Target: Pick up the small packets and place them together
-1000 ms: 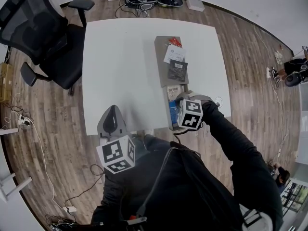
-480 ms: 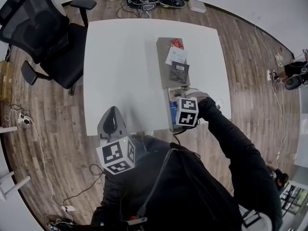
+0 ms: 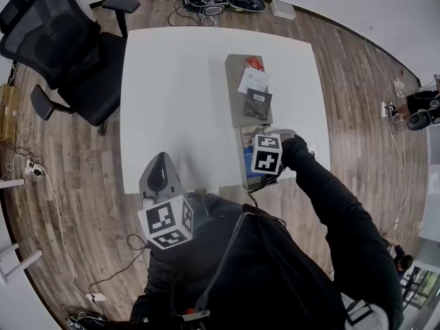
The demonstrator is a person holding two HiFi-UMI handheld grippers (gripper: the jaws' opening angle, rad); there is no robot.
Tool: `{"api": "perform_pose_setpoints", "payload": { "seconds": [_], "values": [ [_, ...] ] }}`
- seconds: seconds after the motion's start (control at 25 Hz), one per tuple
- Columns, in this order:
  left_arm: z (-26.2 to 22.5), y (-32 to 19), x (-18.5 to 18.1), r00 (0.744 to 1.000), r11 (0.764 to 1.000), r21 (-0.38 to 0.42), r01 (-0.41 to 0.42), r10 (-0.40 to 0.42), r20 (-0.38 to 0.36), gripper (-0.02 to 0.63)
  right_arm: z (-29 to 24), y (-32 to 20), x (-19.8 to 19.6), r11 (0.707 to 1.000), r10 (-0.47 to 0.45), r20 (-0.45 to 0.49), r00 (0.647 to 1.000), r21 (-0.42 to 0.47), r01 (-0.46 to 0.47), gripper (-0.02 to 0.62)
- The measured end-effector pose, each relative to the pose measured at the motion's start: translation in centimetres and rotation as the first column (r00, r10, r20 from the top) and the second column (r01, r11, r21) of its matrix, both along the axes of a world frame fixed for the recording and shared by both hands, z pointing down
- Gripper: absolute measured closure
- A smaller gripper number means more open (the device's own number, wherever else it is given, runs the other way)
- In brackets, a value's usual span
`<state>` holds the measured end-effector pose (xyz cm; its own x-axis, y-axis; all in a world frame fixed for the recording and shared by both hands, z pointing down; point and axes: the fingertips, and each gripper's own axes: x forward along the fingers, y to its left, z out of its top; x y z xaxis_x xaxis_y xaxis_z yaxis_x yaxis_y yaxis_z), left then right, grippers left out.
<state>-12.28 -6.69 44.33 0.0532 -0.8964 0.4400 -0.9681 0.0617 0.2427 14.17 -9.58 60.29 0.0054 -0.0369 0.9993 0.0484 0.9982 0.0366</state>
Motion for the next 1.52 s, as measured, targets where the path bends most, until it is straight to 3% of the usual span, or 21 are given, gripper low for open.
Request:
{"api": "perform_pose_setpoints", "payload": {
  "seconds": [0.08, 0.44, 0.64, 0.88, 1.24, 1.52],
  "values": [
    [0.0, 0.0, 0.2, 1.000, 1.000, 0.001, -0.005, 0.005, 0.000, 0.607, 0.0, -0.1, 0.1, 1.000, -0.004, -0.009, 1.000, -0.008, 0.004, 0.574],
    [0.1, -0.1, -0.1, 1.000, 1.000, 0.000, -0.001, 0.001, 0.001, 0.607, -2.0, 0.6, 0.1, 1.000, 0.021, 0.027, 0.999, -0.005, -0.021, 0.574],
    [-0.1, -0.4, 0.8, 1.000, 1.000, 0.008, -0.028, 0.028, -0.003, 0.607, -3.7, 2.5, 0.6, 0.998, 0.053, 0.061, 0.997, -0.036, -0.051, 0.574],
    [-0.4, -0.7, 1.9, 0.998, 0.998, 0.016, -0.061, 0.061, -0.003, 0.607, -6.2, 4.3, 1.2, 0.997, 0.071, 0.103, 0.992, -0.013, -0.070, 0.574],
    [-0.9, -0.7, 3.2, 0.996, 0.995, 0.027, -0.091, 0.091, 0.000, 0.607, -12.5, 2.0, 1.6, 0.980, 0.095, 0.210, 0.973, 0.150, -0.128, 0.574],
    [-1.3, -0.5, 2.9, 0.997, 0.997, 0.032, -0.073, 0.073, 0.006, 0.607, -16.9, -5.9, 1.3, 0.910, 0.123, 0.334, 0.935, 0.337, -0.240, 0.572]
  ]
}}
